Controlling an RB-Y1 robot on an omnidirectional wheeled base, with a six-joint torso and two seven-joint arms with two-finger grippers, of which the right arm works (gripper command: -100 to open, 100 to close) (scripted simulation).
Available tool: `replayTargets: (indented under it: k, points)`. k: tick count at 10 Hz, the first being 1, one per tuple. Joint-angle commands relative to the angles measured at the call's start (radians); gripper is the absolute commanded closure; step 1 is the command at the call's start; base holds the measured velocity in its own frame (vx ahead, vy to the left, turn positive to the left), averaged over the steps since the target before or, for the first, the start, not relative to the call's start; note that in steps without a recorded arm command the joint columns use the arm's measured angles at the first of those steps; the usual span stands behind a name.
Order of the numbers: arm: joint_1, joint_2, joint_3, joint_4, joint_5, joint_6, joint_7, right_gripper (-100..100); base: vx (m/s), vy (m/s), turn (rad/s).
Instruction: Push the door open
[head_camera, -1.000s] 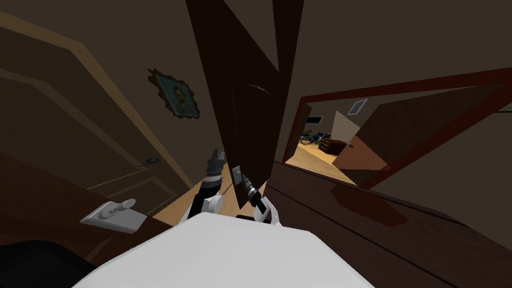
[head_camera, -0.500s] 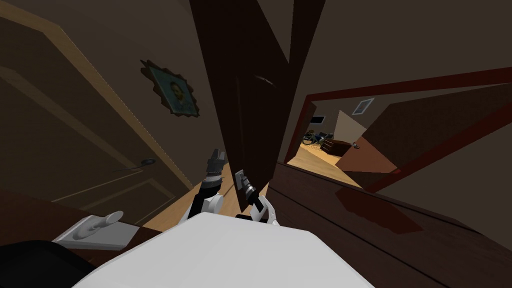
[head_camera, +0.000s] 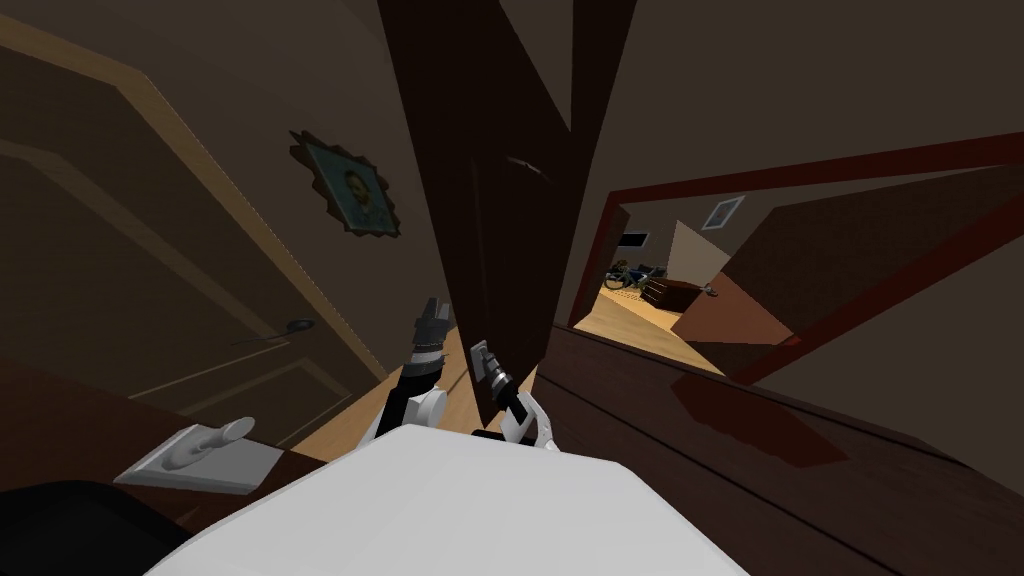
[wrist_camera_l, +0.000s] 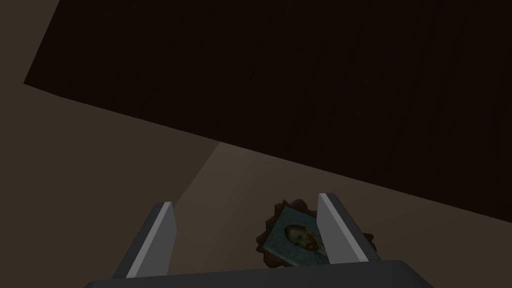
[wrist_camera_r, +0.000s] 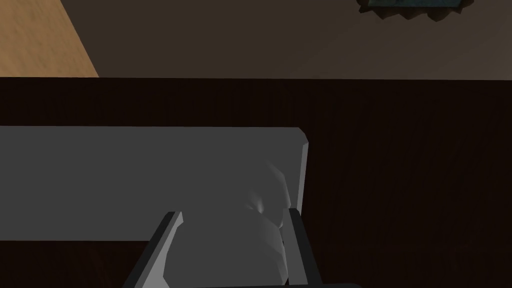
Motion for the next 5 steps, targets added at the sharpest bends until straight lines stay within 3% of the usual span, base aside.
replayTargets:
  k: [1,5]
  points:
    - [0.015,-0.02,-0.002,-0.013,0.016,0.0,-0.008,100,0.051,0.094,-0.109]
    - [0.045,-0.049,-0.006,-0.038,0.048,0.001,-0.025,100,0.094,0.157,-0.122]
